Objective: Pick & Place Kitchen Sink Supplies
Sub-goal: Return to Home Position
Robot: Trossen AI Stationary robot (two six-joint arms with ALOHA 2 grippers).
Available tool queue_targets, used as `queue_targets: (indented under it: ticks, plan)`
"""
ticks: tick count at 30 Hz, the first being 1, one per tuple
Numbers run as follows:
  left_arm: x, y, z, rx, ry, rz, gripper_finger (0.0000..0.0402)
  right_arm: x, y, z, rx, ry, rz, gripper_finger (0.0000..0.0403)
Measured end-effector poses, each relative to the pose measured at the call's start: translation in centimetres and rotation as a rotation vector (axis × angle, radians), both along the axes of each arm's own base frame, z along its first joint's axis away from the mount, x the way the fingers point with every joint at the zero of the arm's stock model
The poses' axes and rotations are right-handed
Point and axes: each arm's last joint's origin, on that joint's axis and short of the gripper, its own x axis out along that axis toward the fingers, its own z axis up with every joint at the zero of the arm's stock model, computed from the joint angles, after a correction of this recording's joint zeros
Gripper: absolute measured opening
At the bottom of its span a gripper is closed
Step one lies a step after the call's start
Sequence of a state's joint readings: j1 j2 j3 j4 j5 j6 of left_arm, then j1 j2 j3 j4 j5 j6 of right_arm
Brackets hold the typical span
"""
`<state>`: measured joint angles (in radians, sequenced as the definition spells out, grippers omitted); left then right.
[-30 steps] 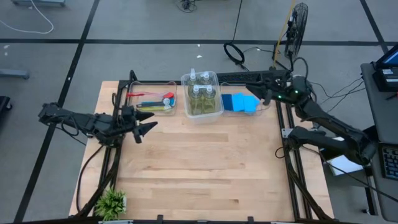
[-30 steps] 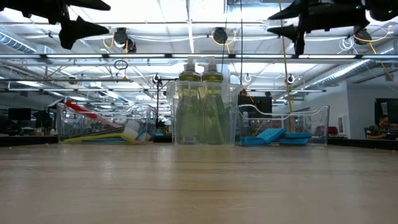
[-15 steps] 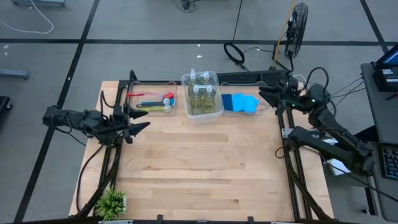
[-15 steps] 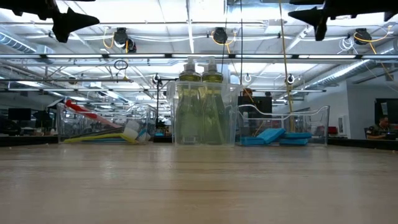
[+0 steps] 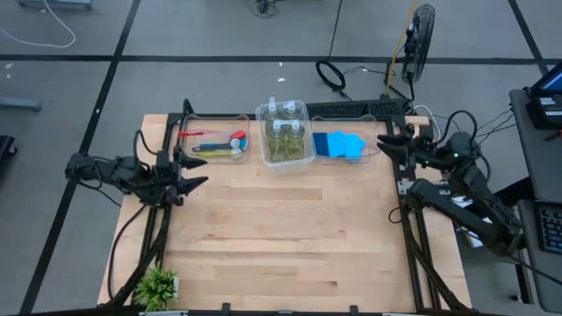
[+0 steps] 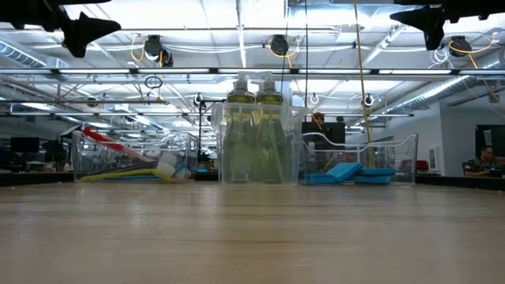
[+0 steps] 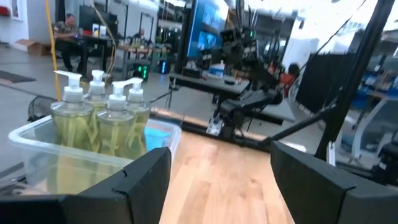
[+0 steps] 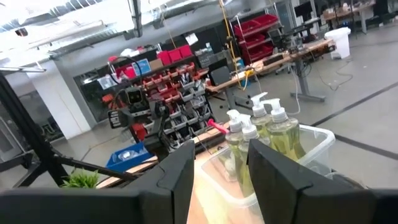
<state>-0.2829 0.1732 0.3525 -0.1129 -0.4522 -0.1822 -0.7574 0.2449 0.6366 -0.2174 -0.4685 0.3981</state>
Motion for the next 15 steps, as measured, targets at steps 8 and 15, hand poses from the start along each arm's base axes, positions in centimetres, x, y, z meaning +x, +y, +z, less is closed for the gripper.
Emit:
queue_targets:
  ticks: [8, 15]
  plan:
    - [0.6, -0.3, -2.8, 0.017, -0.119, -0.044, 0.0274, 1.2, -1.2, -5.1, 0.056, -0.050, -0.018, 0.0135]
    - [0.8, -0.4, -4.2, -0.029, -0.124, -0.052, 0.0274, 2.3, -2.2, -10.2, 0.087, -0.164, 0.003, 0.0133]
